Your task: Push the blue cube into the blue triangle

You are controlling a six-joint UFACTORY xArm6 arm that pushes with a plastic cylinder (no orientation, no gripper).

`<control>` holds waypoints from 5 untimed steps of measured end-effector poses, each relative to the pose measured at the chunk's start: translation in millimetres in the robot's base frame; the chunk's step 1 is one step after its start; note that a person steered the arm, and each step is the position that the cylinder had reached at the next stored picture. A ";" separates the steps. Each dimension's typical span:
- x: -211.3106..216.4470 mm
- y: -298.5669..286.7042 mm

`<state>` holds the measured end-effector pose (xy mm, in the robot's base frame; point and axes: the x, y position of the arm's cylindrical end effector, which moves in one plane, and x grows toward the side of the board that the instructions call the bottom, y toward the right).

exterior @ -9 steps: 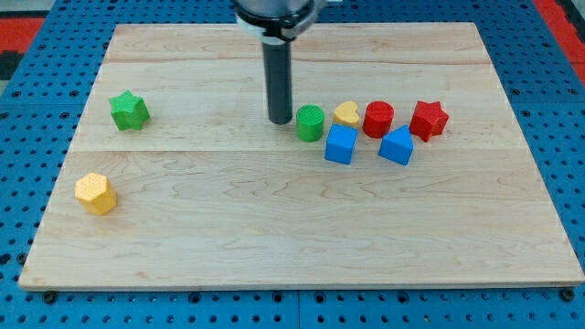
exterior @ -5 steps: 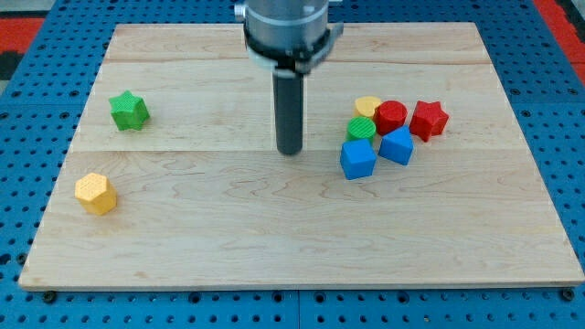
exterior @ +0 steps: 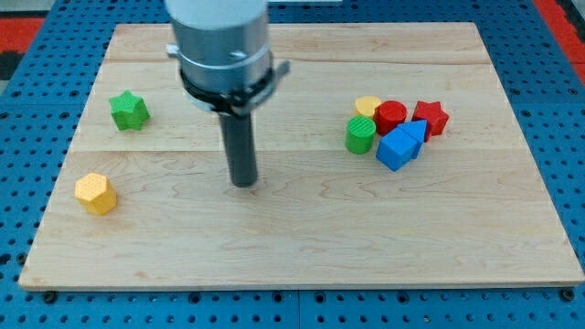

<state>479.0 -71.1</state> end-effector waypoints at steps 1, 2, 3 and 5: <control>-16.6 -5.6; -16.6 -23.5; -16.6 -34.6; 3.8 -91.6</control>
<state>482.8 -162.8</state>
